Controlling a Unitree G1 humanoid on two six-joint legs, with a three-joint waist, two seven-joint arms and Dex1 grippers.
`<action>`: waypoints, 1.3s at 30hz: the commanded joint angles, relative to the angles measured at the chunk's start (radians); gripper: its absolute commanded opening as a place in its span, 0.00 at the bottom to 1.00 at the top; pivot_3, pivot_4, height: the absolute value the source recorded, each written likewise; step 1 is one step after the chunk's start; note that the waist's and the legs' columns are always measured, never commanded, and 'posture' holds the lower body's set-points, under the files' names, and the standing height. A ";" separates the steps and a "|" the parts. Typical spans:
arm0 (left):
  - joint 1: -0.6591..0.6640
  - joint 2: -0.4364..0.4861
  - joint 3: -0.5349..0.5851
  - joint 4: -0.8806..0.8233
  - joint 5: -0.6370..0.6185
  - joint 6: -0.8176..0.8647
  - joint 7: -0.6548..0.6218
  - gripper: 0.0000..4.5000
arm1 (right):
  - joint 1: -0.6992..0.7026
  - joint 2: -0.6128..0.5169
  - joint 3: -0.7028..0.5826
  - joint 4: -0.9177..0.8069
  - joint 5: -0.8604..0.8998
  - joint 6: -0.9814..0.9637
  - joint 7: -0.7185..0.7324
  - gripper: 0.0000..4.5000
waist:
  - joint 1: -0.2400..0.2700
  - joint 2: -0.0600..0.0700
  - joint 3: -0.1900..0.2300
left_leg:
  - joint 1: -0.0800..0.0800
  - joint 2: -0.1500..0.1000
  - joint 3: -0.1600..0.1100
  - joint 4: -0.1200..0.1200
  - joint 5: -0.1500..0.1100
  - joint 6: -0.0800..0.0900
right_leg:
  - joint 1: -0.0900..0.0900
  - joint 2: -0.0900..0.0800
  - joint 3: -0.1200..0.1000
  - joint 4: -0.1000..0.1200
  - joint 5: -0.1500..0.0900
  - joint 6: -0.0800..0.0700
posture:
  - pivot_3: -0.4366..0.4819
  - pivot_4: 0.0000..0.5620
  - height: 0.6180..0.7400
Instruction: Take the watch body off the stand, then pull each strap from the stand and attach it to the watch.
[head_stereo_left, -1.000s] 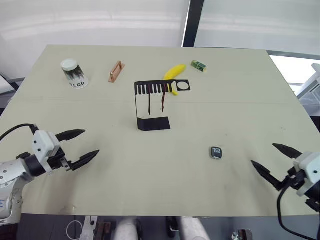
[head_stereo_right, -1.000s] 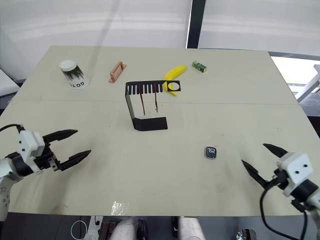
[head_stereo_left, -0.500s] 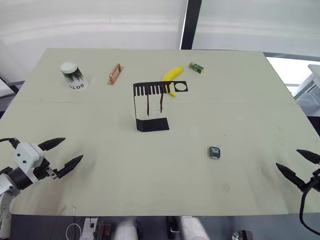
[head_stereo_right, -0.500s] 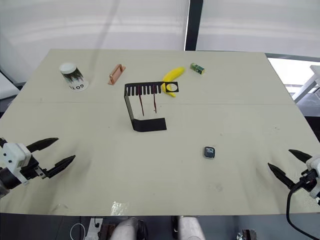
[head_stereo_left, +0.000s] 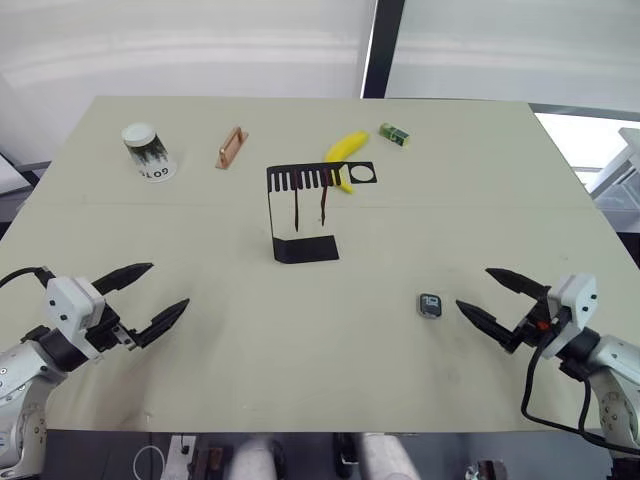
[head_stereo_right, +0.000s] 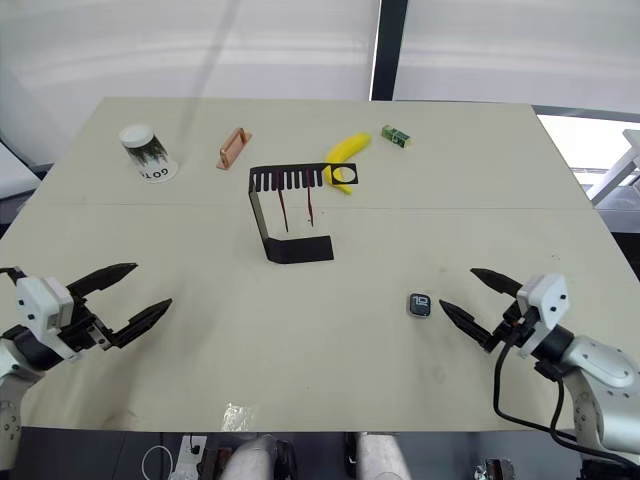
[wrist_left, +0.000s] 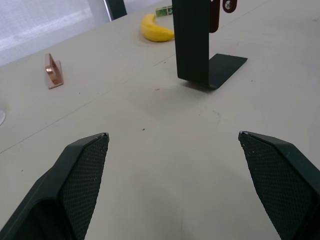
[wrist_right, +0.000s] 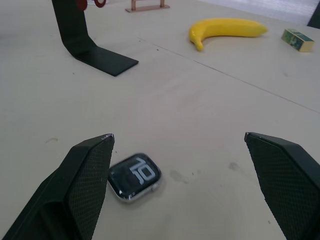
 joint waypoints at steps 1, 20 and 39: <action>-0.015 -0.035 -0.041 -0.105 0.001 0.010 0.059 1.00 | -0.046 0.049 0.053 -0.133 0.045 0.063 -0.075 0.99 | 0.001 0.000 0.000 | 0.000 0.000 0.000 0.000 0.000 0.000 | 0.000 0.000 0.000 0.000 0.000 0.000 | 0.48 0.27 0.91; -0.298 -0.510 -0.484 -0.219 0.392 0.229 0.742 1.00 | -0.058 0.185 0.218 -0.364 -0.021 0.110 -0.244 0.99 | 0.023 -0.001 -0.002 | -0.001 -0.002 -0.001 0.002 0.000 0.001 | 0.000 0.001 0.001 0.000 0.001 0.002 | 0.48 0.27 0.91; -0.446 -0.635 -0.480 -0.106 0.492 0.264 0.901 1.00 | -0.069 0.185 0.235 -0.372 -0.039 0.113 -0.256 0.99 | 0.022 -0.002 -0.002 | -0.001 -0.001 0.000 0.003 0.001 0.001 | 0.000 0.001 0.000 0.000 0.001 0.001 | 0.48 0.27 0.91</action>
